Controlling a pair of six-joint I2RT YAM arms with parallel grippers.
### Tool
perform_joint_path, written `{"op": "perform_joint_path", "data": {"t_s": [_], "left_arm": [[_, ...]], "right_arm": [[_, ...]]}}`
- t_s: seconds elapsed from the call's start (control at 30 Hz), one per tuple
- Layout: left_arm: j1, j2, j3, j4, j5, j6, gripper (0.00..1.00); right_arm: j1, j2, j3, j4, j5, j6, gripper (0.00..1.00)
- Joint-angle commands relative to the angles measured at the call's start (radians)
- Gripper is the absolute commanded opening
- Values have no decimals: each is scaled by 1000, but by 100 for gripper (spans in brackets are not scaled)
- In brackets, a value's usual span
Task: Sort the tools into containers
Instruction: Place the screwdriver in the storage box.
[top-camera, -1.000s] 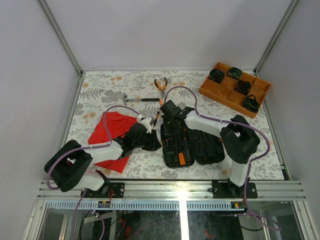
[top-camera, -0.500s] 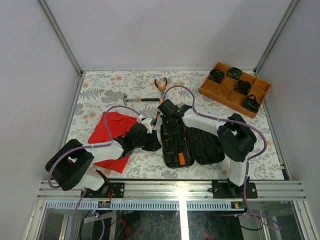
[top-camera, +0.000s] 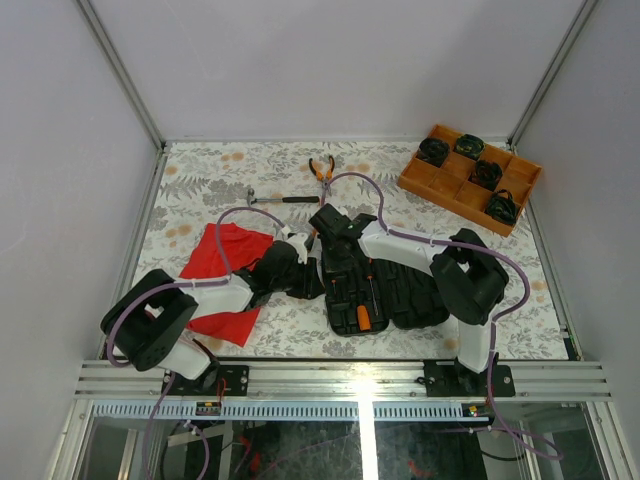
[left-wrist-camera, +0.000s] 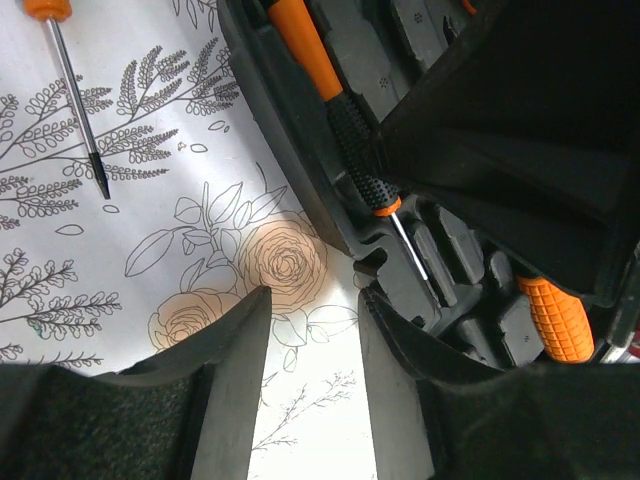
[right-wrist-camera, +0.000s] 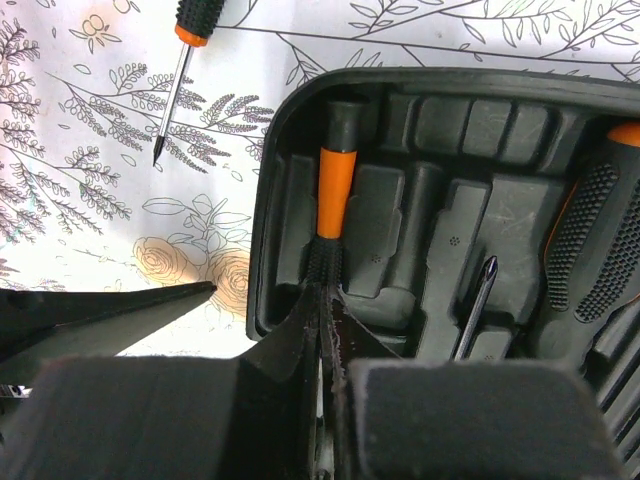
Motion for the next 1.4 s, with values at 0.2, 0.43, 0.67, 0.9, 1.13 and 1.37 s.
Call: {"op": "perform_joint_path", "data": {"t_s": [0.2, 0.43, 0.67, 0.9, 1.13, 1.37], "left_arm": [[1, 23, 26, 44, 28, 18, 40], [1, 17, 23, 47, 24, 17, 39], [0, -30, -7, 57, -32, 3, 39], [0, -150, -88, 62, -146, -47, 40], [2, -269, 14, -290, -455, -225, 41], [1, -213, 196, -469, -558, -234, 43]], "right_arm": [[19, 148, -97, -111, 17, -18, 0], [20, 36, -90, -66, -3, -35, 6], [19, -224, -93, 74, -13, -89, 23], [19, -473, -251, 187, 65, -97, 35], [19, -667, -444, 206, 106, -107, 40], [20, -844, -631, 250, 75, -86, 44]]}}
